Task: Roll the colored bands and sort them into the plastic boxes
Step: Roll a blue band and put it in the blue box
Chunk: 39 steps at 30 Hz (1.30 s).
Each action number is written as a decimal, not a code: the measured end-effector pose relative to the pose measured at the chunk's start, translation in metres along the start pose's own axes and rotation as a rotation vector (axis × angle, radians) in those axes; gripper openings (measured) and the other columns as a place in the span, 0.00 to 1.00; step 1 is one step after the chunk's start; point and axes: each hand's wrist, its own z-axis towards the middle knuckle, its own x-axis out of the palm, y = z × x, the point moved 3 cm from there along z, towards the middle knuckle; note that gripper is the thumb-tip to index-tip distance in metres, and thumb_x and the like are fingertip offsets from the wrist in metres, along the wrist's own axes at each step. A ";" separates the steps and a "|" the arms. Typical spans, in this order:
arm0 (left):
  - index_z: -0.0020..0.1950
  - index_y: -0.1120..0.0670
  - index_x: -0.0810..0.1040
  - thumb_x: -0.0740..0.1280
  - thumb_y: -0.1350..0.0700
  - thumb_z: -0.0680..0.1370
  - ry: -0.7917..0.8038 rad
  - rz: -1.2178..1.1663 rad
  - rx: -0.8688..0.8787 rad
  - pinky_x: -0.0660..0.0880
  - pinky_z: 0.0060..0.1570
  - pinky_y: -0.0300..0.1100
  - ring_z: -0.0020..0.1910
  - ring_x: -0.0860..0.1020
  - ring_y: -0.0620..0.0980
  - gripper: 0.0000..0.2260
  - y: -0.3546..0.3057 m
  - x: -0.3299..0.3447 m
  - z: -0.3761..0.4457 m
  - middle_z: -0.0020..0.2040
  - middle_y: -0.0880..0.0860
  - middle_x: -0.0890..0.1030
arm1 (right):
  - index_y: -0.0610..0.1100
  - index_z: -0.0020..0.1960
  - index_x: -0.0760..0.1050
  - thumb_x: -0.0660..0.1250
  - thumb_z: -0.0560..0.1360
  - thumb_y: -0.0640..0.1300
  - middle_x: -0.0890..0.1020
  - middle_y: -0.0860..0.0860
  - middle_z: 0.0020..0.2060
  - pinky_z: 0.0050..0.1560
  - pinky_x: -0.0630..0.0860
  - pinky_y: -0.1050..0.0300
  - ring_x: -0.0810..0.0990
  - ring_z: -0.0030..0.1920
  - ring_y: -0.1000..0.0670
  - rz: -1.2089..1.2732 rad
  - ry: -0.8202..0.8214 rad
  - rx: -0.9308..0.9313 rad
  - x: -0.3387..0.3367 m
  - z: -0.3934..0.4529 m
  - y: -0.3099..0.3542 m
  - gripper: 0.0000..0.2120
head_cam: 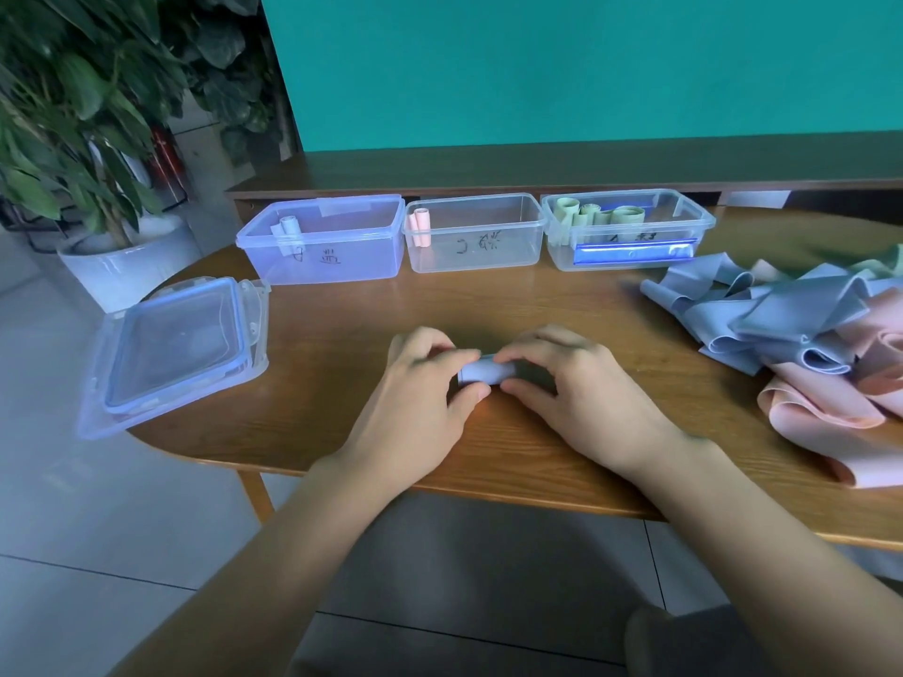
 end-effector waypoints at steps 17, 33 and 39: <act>0.70 0.46 0.76 0.70 0.47 0.79 0.088 -0.077 -0.001 0.64 0.63 0.37 0.64 0.67 0.44 0.20 0.006 0.006 0.021 0.64 0.43 0.77 | 0.56 0.74 0.69 0.63 0.82 0.55 0.71 0.56 0.65 0.68 0.65 0.49 0.69 0.65 0.50 -0.097 0.193 0.173 0.010 0.015 -0.011 0.21; 0.58 0.48 0.81 0.69 0.47 0.79 0.175 -0.121 -0.024 0.65 0.50 0.40 0.54 0.70 0.46 0.11 0.020 0.018 0.054 0.51 0.47 0.75 | 0.47 0.60 0.79 0.62 0.83 0.44 0.78 0.58 0.50 0.55 0.65 0.64 0.73 0.53 0.55 0.075 0.152 0.096 0.015 0.043 -0.029 0.09; 0.60 0.46 0.80 0.67 0.46 0.80 0.069 -0.188 -0.003 0.71 0.49 0.41 0.50 0.74 0.44 0.10 0.021 0.012 0.057 0.51 0.44 0.79 | 0.49 0.61 0.78 0.66 0.82 0.48 0.83 0.58 0.50 0.52 0.71 0.70 0.80 0.51 0.59 0.347 0.036 0.220 0.009 0.047 -0.028 0.09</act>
